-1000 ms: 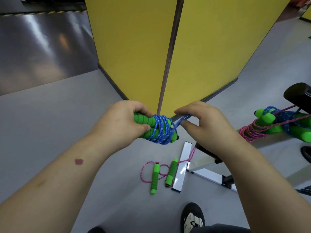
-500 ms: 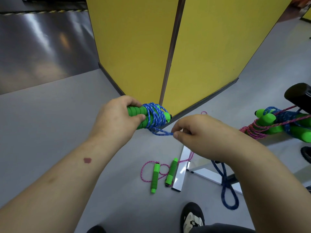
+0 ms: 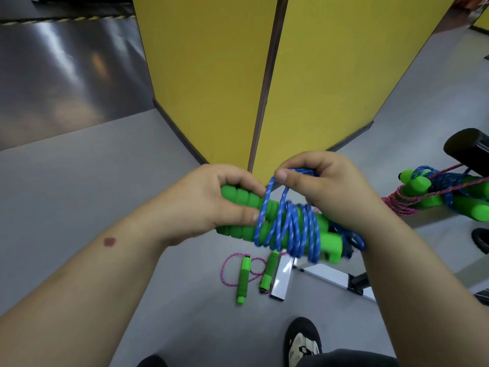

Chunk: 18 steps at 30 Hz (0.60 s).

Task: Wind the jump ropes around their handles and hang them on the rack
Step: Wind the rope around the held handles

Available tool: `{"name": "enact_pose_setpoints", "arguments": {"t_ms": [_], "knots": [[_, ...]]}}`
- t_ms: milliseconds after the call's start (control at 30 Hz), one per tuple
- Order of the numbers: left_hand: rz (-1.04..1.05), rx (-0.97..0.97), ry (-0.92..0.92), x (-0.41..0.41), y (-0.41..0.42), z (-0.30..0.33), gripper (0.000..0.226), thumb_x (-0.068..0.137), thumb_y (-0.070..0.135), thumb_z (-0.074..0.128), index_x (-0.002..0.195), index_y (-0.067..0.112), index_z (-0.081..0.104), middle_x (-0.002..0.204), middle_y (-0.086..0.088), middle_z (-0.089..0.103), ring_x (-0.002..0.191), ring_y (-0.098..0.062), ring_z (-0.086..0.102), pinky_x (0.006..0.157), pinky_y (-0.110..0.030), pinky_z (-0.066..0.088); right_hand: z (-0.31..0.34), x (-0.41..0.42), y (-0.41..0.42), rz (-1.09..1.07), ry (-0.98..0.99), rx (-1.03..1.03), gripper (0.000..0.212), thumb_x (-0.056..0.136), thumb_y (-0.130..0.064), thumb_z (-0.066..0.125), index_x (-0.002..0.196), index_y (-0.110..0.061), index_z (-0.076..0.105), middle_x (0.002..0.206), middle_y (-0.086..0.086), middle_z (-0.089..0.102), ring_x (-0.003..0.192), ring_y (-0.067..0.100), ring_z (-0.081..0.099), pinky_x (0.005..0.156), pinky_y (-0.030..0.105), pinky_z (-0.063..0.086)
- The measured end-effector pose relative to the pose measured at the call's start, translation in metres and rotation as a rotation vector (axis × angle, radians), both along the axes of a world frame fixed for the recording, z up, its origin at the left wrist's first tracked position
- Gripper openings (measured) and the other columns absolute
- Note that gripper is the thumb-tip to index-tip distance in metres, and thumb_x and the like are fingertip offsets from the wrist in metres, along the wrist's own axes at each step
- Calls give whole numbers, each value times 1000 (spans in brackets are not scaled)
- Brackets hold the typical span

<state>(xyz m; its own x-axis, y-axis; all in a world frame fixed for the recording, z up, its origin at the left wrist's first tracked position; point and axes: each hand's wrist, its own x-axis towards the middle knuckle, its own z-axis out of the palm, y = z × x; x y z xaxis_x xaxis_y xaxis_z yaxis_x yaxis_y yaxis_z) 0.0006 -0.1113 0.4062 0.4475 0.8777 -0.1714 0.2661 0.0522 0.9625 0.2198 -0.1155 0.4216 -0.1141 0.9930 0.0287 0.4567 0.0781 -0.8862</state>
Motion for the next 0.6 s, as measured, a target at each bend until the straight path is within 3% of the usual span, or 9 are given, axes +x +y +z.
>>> {"name": "enact_pose_setpoints", "arguments": {"t_ms": [100,167,233,267,333,367,433,500,600], "knots": [[97,-167,-284,-3,1,-1,33,61,7,85,90,15,73,85,-10,74,76,-21,74,61,-32,60,-17,5,6,-72,206,-212,10,87,-25,74,89,-15,76,64,-1,71,61,11,58,62,24,48],[141,-239,-341,-1,-1,-3,34,61,5,82,91,13,70,84,-11,73,73,-22,74,58,-30,59,-25,6,8,-93,395,-413,13,86,-21,74,93,-11,75,85,14,76,70,23,65,69,33,57],[180,-309,-377,-1,0,-4,32,63,3,85,89,15,70,84,-10,73,71,-22,73,56,-31,59,-31,8,10,-99,557,-538,7,86,-15,71,87,-9,74,84,15,75,67,24,70,61,31,60],[199,-344,-409,-2,0,-3,33,65,2,88,88,17,70,84,-9,74,70,-23,72,56,-32,60,-33,9,11,-92,622,-559,11,87,-10,68,78,-13,74,77,13,72,62,23,67,56,30,57],[240,-403,-498,0,0,-2,29,67,6,86,86,20,69,85,-6,74,66,-22,71,55,-34,59,-40,11,12,-66,648,-537,36,87,-1,60,57,-21,63,60,5,49,49,14,42,46,22,34],[271,-437,-555,3,0,-1,30,68,7,87,87,20,67,83,-6,73,63,-21,70,54,-33,58,-42,8,11,-46,622,-513,41,92,-3,56,56,-23,56,61,1,36,49,10,28,46,22,21],[364,-522,-691,11,-1,-1,29,69,16,80,91,18,62,77,-6,71,58,-18,69,54,-30,57,-45,-3,8,-5,480,-464,38,102,-21,51,66,-21,62,64,-1,30,51,10,18,51,28,11],[500,-591,-808,20,1,-3,28,80,21,74,103,15,59,74,-6,71,55,-16,69,55,-28,58,-43,-16,4,4,237,-397,36,104,-37,47,85,-17,70,60,-5,35,50,12,23,50,29,15],[704,-599,-848,26,5,-12,17,98,19,64,111,13,55,82,-10,72,51,-16,68,55,-27,57,-39,-30,-2,49,-196,-256,33,103,-42,44,93,-24,70,60,-5,43,50,13,38,49,27,33]]}}
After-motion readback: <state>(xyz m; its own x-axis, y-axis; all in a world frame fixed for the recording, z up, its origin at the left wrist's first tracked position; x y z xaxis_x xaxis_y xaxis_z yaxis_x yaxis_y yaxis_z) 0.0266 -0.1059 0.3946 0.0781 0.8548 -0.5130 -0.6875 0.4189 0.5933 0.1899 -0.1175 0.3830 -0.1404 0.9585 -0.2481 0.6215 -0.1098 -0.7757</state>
